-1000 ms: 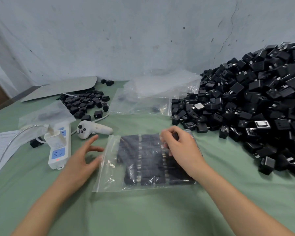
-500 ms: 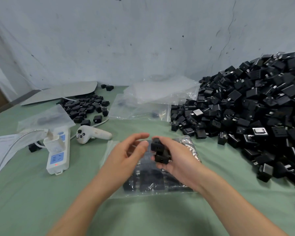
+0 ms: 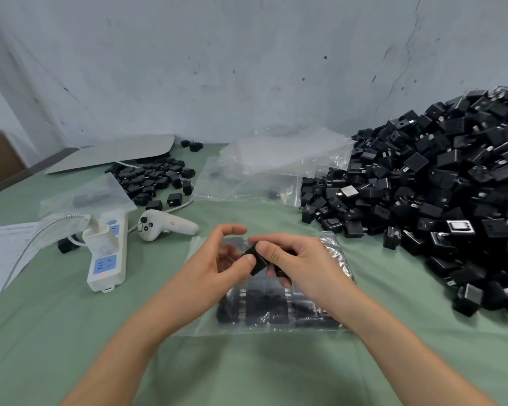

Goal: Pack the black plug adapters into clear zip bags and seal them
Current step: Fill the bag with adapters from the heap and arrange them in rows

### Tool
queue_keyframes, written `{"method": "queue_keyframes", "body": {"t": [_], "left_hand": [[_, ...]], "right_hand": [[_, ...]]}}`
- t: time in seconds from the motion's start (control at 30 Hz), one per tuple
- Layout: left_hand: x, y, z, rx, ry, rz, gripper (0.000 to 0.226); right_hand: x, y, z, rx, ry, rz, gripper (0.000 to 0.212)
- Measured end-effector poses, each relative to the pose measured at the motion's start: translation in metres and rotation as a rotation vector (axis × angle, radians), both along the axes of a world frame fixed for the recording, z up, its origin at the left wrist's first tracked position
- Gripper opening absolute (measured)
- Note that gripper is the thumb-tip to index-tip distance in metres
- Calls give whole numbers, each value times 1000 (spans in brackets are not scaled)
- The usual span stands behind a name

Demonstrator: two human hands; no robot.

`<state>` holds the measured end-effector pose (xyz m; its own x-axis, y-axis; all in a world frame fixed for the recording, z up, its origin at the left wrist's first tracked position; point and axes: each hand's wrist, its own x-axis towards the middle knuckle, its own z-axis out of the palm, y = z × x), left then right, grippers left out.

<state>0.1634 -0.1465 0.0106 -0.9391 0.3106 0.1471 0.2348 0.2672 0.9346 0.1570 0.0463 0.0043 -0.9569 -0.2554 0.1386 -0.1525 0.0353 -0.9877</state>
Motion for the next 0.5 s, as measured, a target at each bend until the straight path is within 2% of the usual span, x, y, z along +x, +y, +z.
{"method": "queue_keyframes", "body": {"t": [0.1,0.17,0.23,0.3,0.4,0.5], "left_hand": [[8,-7,0,-74,42,40,29],[9,-18,-2,-91,12,107,25],[4,-43,-6,-121,-13,284,17],[0,-77,-10,-196,-42,534,12],[3,-112,-19,-266,-140,745,14],[10,-117,-28,-323,-169,696,13]], "right_hand": [[1,-7,-3,60,22,-30,33],[0,-12,-8,47,9,-98,33],[-2,-12,-10,-42,-85,-160,26],[-5,-5,-12,-61,-152,-210,32],[-8,7,-14,81,-131,-244,41],[-9,11,-19,375,-1,-301,46]]}}
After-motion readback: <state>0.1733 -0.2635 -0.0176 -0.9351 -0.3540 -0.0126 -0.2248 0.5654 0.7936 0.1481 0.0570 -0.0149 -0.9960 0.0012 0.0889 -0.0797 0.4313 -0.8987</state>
